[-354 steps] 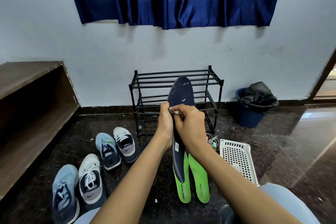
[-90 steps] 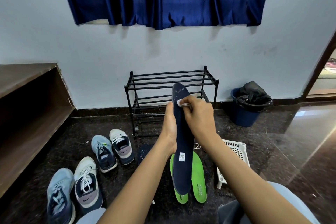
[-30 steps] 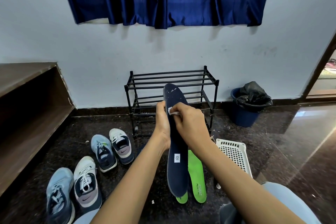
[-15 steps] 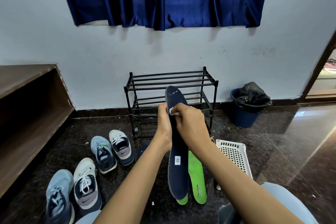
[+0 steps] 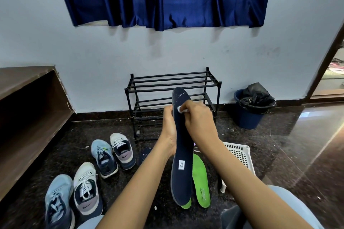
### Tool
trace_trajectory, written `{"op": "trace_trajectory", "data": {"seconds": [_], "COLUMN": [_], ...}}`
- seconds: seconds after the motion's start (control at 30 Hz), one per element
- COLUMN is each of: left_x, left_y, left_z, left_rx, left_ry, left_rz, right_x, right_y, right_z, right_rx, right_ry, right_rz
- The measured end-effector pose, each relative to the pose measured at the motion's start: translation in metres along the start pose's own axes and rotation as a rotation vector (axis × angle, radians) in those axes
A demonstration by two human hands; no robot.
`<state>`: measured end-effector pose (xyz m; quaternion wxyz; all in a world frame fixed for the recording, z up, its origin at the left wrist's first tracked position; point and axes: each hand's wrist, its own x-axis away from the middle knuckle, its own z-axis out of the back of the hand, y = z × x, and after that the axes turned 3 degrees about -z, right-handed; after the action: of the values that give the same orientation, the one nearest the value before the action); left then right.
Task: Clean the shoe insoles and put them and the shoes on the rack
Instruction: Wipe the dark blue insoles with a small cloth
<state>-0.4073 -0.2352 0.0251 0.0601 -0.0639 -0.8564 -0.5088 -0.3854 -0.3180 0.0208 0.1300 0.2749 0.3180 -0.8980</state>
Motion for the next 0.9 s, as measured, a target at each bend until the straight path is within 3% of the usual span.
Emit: {"op": "trace_trajectory", "data": {"seconds": [0.2, 0.47, 0.77, 0.9], "left_x": [-0.001, 0.001, -0.003, -0.001], "left_y": [0.003, 0.0, 0.004, 0.004], "left_z": [0.007, -0.001, 0.009, 0.006], "left_rx": [0.021, 0.02, 0.025, 0.012], "left_ry": [0.028, -0.013, 0.037, 0.009], "left_rz": [-0.052, 0.01, -0.083, -0.046], "right_x": [0.014, -0.004, 0.016, 0.002], "right_y": [-0.008, 0.002, -0.012, -0.002], "right_z": [-0.007, 0.001, -0.005, -0.003], "right_rx": [0.032, -0.011, 0.017, 0.009], "right_ry": [-0.063, 0.01, -0.112, -0.048], "right_rz": [0.071, -0.034, 0.039, 0.005]}}
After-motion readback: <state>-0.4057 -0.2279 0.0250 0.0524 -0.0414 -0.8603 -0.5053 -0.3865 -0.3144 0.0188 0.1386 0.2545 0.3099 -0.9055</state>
